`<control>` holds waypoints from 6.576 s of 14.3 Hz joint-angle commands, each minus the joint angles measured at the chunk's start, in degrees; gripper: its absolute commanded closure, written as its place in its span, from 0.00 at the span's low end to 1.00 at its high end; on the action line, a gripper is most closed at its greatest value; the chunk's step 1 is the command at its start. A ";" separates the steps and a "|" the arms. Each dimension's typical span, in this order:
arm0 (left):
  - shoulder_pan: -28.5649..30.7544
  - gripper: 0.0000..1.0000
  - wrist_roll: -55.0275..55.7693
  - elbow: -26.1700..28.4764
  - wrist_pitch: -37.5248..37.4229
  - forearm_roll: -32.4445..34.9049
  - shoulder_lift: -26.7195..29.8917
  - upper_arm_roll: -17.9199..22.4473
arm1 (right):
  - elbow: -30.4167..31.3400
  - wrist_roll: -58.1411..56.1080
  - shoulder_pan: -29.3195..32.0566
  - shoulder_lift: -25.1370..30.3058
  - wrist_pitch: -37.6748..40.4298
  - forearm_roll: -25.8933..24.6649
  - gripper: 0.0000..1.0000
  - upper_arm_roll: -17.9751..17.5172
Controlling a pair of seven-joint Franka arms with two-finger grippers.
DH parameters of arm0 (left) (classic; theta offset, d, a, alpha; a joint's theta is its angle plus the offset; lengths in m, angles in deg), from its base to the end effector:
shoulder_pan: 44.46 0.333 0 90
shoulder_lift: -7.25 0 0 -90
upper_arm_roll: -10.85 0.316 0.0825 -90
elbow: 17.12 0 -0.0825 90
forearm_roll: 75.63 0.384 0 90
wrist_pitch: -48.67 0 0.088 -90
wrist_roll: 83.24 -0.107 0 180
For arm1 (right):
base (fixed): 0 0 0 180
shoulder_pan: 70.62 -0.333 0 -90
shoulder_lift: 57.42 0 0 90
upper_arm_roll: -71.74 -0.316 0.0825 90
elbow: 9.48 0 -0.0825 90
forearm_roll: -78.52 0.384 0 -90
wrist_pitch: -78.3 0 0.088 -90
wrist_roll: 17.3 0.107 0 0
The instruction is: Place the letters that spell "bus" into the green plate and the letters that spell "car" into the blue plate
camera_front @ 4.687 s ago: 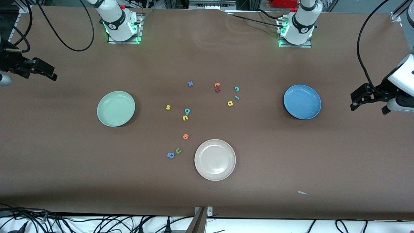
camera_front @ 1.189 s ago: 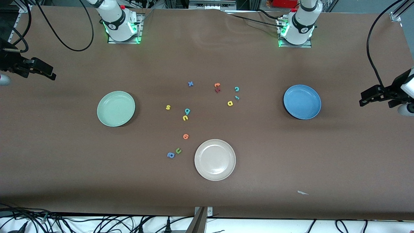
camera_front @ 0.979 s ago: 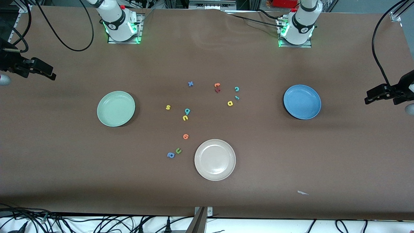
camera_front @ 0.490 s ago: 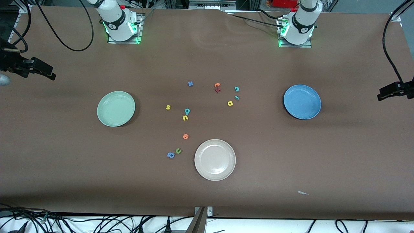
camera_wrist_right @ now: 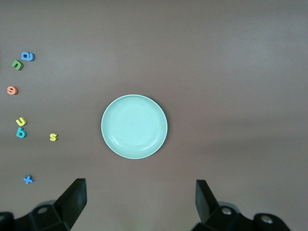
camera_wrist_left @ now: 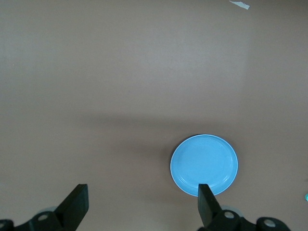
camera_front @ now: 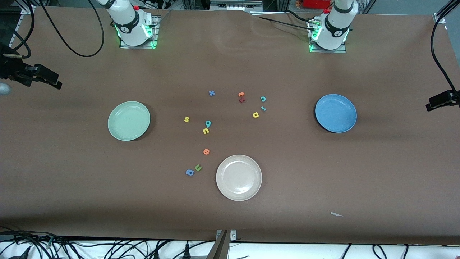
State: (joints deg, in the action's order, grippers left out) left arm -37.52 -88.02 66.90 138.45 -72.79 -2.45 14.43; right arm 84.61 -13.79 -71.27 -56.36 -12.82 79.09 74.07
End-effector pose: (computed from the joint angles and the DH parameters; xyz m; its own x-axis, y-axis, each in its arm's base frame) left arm 0.5929 0.1124 0.5756 0.9923 0.0997 -0.0731 0.0959 -0.9939 -0.0540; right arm 0.5486 -0.0152 0.6027 0.9953 -0.0906 -0.0339 -0.0909 -0.9958 -0.0086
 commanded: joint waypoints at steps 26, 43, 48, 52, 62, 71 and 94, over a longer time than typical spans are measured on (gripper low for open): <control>-0.96 0.00 5.65 1.31 -1.10 -2.84 -1.81 -2.34 | 2.13 10.88 -14.63 -15.47 -9.22 -0.66 0.00 -0.84; -0.97 0.01 43.45 44.45 40.99 -5.39 2.40 -34.50 | 25.61 43.14 -26.24 -23.12 -50.02 0.05 0.18 -4.09; -1.40 0.11 50.39 47.55 49.16 -5.39 -3.65 -38.99 | 25.70 46.76 -26.33 -26.20 -53.63 0.05 0.42 -5.94; -7.71 0.13 59.61 47.46 57.86 -4.68 -9.97 -38.74 | 25.79 46.67 -26.33 -27.78 -56.44 -0.04 0.42 -6.21; -11.07 0.26 63.92 47.55 57.97 1.19 -15.17 -37.34 | 26.32 46.67 -27.12 -30.15 -58.91 -0.04 0.42 -6.73; -11.51 0.29 71.93 46.84 57.97 9.20 -17.55 -37.33 | 25.97 46.15 -27.73 -30.16 -58.38 -0.04 0.80 -6.65; -13.01 0.58 74.13 44.65 57.79 10.35 -20.10 -37.33 | 33.44 -1.15 -22.55 -24.26 -45.99 9.63 0.35 15.15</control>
State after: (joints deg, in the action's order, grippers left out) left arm -49.94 -15.66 112.79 196.23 -64.56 -21.31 -23.21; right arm 117.10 -14.32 -93.87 -80.79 -57.63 87.52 89.37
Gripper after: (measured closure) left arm 0.480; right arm 0.727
